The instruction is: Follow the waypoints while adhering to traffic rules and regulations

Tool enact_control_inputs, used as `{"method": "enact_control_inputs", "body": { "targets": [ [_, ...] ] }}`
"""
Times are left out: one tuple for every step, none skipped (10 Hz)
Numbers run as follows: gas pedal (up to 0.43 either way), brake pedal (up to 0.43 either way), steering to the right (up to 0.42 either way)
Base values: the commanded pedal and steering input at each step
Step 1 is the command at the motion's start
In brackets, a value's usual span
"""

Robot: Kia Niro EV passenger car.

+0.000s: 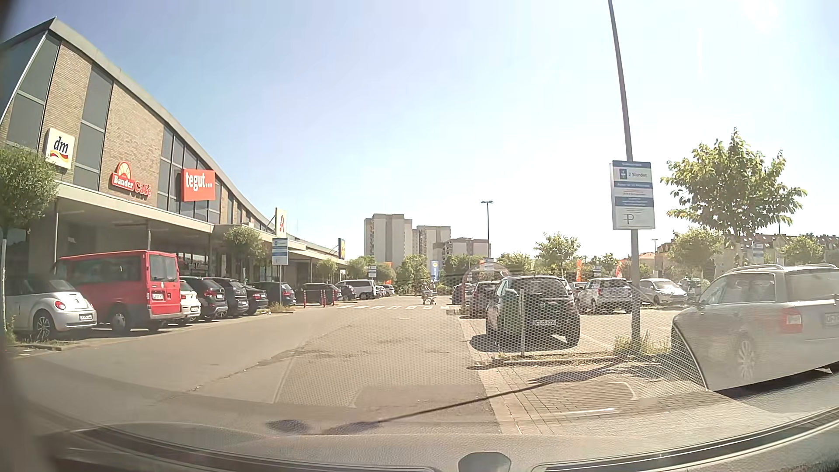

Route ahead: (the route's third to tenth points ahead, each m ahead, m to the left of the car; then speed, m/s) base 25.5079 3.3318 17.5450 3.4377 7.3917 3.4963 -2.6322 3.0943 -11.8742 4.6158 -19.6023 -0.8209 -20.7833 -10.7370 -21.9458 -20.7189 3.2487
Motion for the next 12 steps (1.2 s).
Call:
{"method": "enact_control_inputs", "body": {
  "targets": [
    [0.24,0.03,-0.062],
    [0.22,0.03,-0.066],
    [0.15,0.03,-0.068],
    [0.11,0.03,-0.068],
    [0.008,0.03,-0.068],
    [0.0,0.03,-0.068],
    [0.0,0.03,-0.064],
    [0.0,0.03,-0.06],
    [0.0,0.03,-0.056],
    [0.0,0.03,-0.055],
    [0.0,0.03,-0.055],
    [0.0,0.043,-0.056]
  ]
}}
